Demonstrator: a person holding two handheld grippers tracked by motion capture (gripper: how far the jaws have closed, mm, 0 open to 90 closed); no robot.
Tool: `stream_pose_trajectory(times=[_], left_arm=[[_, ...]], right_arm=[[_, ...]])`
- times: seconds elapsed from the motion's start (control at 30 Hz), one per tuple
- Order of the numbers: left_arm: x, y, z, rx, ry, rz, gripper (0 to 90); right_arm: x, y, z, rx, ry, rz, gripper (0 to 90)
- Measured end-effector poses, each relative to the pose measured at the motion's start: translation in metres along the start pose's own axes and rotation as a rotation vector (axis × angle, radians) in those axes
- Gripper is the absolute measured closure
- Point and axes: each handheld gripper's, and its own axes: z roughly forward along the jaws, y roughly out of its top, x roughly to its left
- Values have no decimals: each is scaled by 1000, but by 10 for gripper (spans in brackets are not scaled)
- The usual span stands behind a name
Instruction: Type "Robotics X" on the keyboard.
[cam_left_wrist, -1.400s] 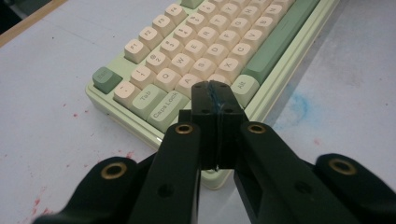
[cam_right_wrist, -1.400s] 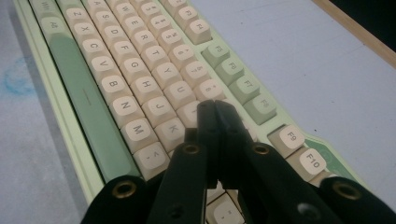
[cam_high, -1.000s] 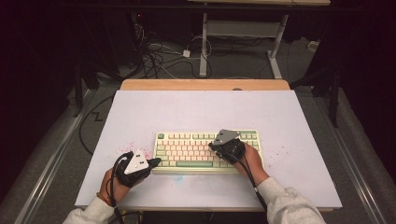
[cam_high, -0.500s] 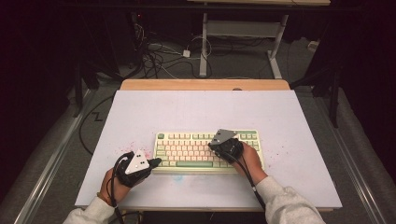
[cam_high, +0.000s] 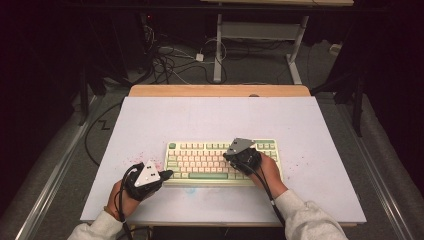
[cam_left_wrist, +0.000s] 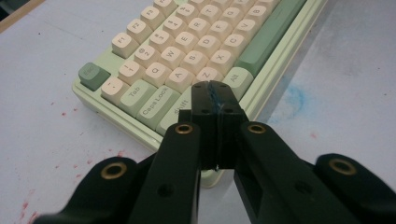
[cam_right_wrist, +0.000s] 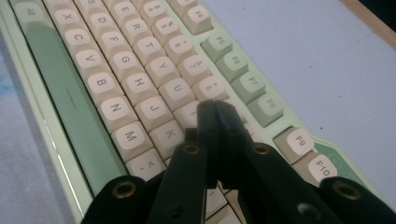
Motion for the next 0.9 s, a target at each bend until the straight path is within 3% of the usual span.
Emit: stream_pose_trajectory(times=[0.6,0.9], left_arm=[[0,1,-1,-4,14,3,875],[-1,2,-2,-10,17,5,875]], right_arm=[[5,-2,-31,-126,-2,2,900],[7,-7,-50,-162,-7,0,900]])
